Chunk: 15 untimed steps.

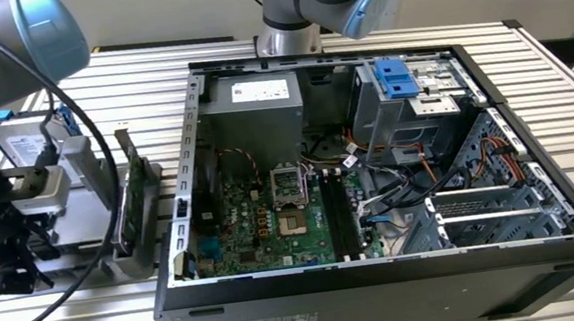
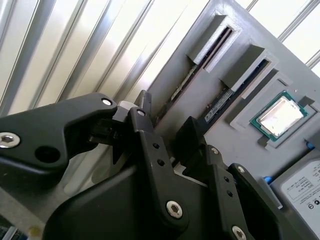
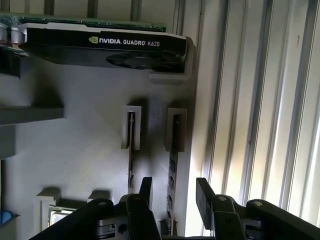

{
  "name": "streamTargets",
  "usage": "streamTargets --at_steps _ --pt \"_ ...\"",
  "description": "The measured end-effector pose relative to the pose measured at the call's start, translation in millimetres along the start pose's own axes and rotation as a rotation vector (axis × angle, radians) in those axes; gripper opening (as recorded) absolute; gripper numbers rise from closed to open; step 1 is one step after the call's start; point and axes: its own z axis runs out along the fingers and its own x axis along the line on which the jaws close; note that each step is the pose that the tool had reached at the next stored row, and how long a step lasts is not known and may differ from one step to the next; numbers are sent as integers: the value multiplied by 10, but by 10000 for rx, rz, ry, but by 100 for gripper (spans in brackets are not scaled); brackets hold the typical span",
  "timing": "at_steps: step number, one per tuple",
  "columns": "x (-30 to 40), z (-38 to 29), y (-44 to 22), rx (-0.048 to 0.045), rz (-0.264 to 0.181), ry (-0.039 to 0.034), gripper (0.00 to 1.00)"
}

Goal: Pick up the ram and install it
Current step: 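Pick up the ram and move it above insertion slot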

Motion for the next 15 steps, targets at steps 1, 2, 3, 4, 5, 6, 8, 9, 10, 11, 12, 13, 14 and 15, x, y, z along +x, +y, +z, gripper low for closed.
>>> streamTargets --at_steps 1,2,3,4,5,6,8,9,10,11,12,13,14,15 --pt "3 8 1 0 -1 0 100" --pt "7 14 1 1 0 0 100" --pt "11 22 1 0 0 0 100" --pt "15 29 2 0 0 1 100" --pt "19 36 2 1 1 0 100" --pt "22 44 3 -1 1 1 100" --pt "24 58 3 -1 1 1 100" --pt "24 64 3 -1 6 1 100" --pt "25 69 3 0 12 0 100" --pt "25 73 3 0 16 0 100" --pt "25 77 3 1 19 0 100" --pt "25 81 3 0 21 1 100" --pt "25 85 3 -1 23 2 100" --pt "25 89 3 0 25 1 100"
